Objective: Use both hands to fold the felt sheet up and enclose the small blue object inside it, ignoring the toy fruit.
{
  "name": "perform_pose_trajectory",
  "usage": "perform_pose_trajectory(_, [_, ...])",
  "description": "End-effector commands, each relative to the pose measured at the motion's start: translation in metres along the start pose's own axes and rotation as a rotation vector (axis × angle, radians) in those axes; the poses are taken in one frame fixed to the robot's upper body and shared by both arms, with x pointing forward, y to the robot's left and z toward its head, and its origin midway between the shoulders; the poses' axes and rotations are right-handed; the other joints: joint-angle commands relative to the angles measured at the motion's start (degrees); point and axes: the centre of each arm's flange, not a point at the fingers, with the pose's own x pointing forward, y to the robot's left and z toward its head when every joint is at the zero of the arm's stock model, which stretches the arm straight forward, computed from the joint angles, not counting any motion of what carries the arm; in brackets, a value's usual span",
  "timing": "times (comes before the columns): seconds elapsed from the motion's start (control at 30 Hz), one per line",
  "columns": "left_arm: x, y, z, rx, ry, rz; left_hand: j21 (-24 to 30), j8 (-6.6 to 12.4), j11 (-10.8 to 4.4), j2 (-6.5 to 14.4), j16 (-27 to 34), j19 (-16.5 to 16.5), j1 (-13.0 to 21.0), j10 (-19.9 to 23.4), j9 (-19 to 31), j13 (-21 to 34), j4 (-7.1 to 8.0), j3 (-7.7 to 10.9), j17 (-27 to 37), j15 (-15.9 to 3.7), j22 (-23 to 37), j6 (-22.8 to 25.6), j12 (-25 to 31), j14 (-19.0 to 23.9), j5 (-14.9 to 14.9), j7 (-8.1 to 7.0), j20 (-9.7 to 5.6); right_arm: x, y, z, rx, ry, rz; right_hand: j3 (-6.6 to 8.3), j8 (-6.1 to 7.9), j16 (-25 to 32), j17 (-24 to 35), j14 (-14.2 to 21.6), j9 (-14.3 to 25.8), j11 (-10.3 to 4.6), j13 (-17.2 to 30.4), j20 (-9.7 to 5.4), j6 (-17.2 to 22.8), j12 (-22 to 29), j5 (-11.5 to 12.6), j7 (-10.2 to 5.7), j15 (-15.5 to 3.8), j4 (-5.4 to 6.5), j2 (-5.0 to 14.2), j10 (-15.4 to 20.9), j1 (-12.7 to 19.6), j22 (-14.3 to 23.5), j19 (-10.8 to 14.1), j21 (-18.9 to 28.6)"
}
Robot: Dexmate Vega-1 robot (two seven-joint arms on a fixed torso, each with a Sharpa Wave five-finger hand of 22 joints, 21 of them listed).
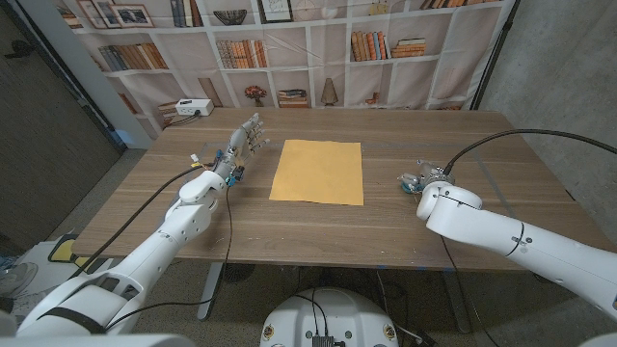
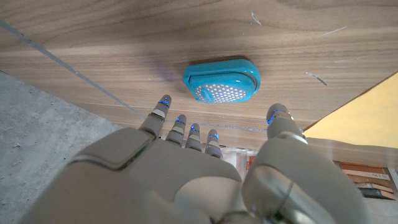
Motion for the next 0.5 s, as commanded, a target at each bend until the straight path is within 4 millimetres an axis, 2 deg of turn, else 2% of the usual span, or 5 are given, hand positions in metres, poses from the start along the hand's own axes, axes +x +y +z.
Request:
perform_pose_trajectory(0.03, [-0.001, 0.001, 0.003, 0.005, -0.006, 0.007, 0.19, -0.24, 0.02, 0.19, 0.21, 0.27, -0.47, -0.39, 0.34, 0.24, 0.34, -0.06, 0.24, 0.3, 0.25, 0.12, 0.03, 0.24, 0.34, -0.1, 0.48, 0.011, 0.003, -0.002, -0.082, 0.073, 0.079, 0.14, 0.33, 0.07, 0.12, 0.05, 0.32, 0.12, 0.19, -0.05, -0.22, 0.07, 0.4, -0.22, 0.24, -0.48, -0.21, -0.5, 0.39, 0.2, 0.73, 0.39])
perform_pose_trajectory(0.13, [0.0, 0.0, 0.004, 0.006, -0.008, 0.006, 0.19, -0.22, -0.04, 0.19, 0.22, 0.28, -0.5, -0.4, 0.34, 0.25, 0.36, -0.06, 0.24, 0.24, 0.25, 0.21, 0.03, 0.28, 0.33, -0.12, 0.49, 0.011, 0.004, -0.005, -0.106, 0.124, 0.095, 0.16, 0.52, 0.36, 0.11, 0.8, 0.32, 0.02, 0.2, 0.2, -0.17, 0.24, 0.54, -0.27, -0.01, -0.56, -0.3, -0.53, 0.85, 0.2, 1.68, 0.69])
perform_pose_trajectory(0.33, [0.002, 0.0, 0.004, 0.003, -0.008, -0.001, 0.19, -0.24, -0.01, 0.17, 0.2, 0.28, -0.59, -0.34, 0.34, 0.25, 0.41, -0.09, 0.25, 0.2, 0.27, 0.26, 0.06, 0.23, 0.31, -0.17, 0.47, 0.008, 0.005, -0.013, -0.096, 0.178, 0.155, 0.14, 0.92, 0.63, 0.08, 1.8, 0.34, -0.08, 0.24, -0.38, 0.12, 0.66, 0.93, -0.91, -0.06, -0.72, -0.66, -0.34, 2.19, 0.23, 5.03, 1.7])
perform_pose_trajectory(0.4, [0.002, 0.0, 0.003, 0.004, -0.005, 0.001, 0.2, -0.26, -0.09, 0.17, 0.2, 0.28, -0.62, -0.33, 0.35, 0.25, 0.43, -0.1, 0.25, 0.17, 0.27, 0.24, 0.06, 0.23, 0.3, -0.17, 0.45, 0.005, 0.005, -0.015, -0.071, 0.175, 0.194, -0.68, 1.29, 0.88, 0.15, 2.58, 0.35, 0.45, 0.28, 0.94, 1.04, 1.1, 0.91, -2.47, 0.58, -0.26, -1.57, 0.44, 1.64, 0.25, 5.46, 1.61])
perform_pose_trajectory(0.5, [0.003, 0.001, 0.003, 0.003, 0.003, 0.004, 0.21, -0.32, -0.16, 0.16, 0.2, 0.31, -0.68, -0.35, 0.35, 0.26, 0.46, -0.12, 0.26, 0.16, 0.28, 0.14, 0.06, 0.21, 0.28, -0.23, 0.49, -0.002, 0.004, -0.017, -0.031, 0.149, 0.203, -2.31, 1.46, 1.75, 0.45, 5.01, 0.42, 0.34, 0.33, 1.75, 1.69, 2.02, 0.84, -2.12, 0.11, 1.17, -2.36, 2.88, -0.78, 0.29, 7.44, 1.93])
